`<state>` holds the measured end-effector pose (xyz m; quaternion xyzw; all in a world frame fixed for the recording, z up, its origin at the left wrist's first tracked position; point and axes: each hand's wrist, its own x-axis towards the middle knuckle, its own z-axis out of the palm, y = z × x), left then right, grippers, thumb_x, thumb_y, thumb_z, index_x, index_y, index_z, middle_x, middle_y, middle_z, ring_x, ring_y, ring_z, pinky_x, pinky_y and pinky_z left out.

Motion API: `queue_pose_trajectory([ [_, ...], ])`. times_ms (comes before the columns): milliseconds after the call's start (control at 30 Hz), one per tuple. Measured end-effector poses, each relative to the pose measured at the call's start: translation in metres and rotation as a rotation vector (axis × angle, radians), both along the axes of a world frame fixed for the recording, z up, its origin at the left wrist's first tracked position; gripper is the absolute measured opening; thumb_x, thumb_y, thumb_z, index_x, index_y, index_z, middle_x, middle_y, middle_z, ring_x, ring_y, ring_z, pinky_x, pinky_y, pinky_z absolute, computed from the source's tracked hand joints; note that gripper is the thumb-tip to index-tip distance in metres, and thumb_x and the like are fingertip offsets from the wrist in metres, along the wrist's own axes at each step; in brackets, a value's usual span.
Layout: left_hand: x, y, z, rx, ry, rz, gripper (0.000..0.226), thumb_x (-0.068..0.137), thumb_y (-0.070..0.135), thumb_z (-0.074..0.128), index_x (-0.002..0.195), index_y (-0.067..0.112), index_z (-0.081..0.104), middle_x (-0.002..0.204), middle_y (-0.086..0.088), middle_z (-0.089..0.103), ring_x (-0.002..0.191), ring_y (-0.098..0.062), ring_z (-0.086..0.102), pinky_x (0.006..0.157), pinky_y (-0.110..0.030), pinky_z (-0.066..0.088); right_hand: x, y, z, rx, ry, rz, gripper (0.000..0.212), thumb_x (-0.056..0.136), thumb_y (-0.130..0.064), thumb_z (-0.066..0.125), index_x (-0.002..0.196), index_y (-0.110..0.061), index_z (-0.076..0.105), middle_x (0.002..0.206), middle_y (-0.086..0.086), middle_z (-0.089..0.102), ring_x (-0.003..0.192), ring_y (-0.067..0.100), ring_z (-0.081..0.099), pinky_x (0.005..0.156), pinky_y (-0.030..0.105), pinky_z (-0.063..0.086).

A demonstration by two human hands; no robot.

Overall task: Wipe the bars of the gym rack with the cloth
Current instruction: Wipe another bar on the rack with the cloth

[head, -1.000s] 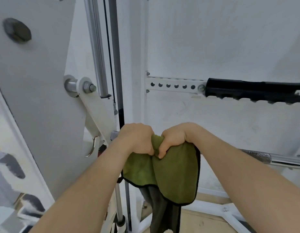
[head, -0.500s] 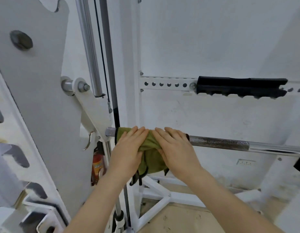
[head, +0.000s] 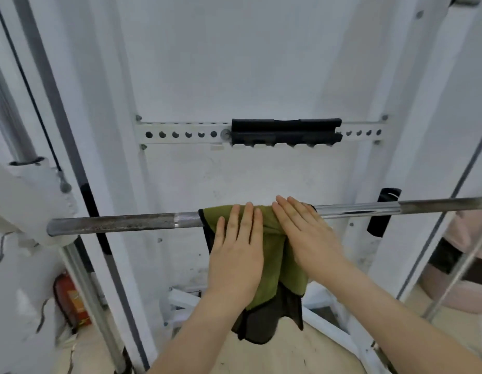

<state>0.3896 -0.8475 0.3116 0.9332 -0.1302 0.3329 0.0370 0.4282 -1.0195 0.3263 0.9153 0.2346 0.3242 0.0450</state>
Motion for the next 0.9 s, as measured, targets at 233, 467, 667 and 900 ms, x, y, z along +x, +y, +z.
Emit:
queue_pose_trajectory([
  [233, 0.028, -0.116, 0.003, 0.124, -0.03, -0.189, 0.057, 0.089, 0.019, 0.029, 0.143, 0.009, 0.044, 0.148, -0.01, 0.043, 0.136, -0.029, 0.041, 0.111, -0.046, 0.032, 0.009, -0.133, 0.004, 0.095, 0.05, -0.19, 0.079, 0.065, 0.012, 0.06, 0.142, -0.001, 0.044, 0.148, 0.016, 0.042, 0.133, 0.031, 0.045, 0.112, 0.043, 0.029],
  [467, 0.063, -0.257, 0.007, 0.181, -0.029, -0.188, 0.073, 0.078, 0.025, 0.07, 0.144, 0.009, 0.041, 0.144, -0.012, 0.047, 0.13, -0.032, 0.046, 0.109, -0.048, 0.034, 0.022, -0.267, 0.002, 0.147, 0.093, -0.245, 0.067, 0.081, 0.004, 0.045, 0.146, -0.005, 0.037, 0.152, 0.013, 0.035, 0.14, 0.027, 0.035, 0.116, 0.041, 0.022],
  [667, 0.093, -0.336, 0.029, 0.224, -0.021, -0.003, 0.052, 0.065, 0.02, 0.078, 0.112, 0.011, 0.058, 0.087, -0.009, 0.06, 0.078, -0.029, 0.056, 0.072, -0.039, 0.044, 0.027, -0.323, -0.004, 0.299, 0.133, -0.191, 0.071, 0.086, -0.005, 0.054, 0.151, -0.009, 0.025, 0.159, 0.007, 0.022, 0.146, 0.024, 0.02, 0.119, 0.039, 0.015],
  [900, 0.119, -0.343, 0.079, 0.202, 0.445, 0.003, 0.025, 0.075, 0.043, 0.06, 0.077, 0.018, 0.053, 0.073, 0.004, 0.054, 0.065, -0.019, 0.053, 0.055, -0.026, 0.036, 0.004, -0.332, -0.017, 0.472, 0.233, -0.083, 0.078, 0.087, -0.015, 0.052, 0.153, -0.029, 0.014, 0.162, -0.01, 0.004, 0.146, 0.015, 0.005, 0.112, 0.036, 0.017],
])
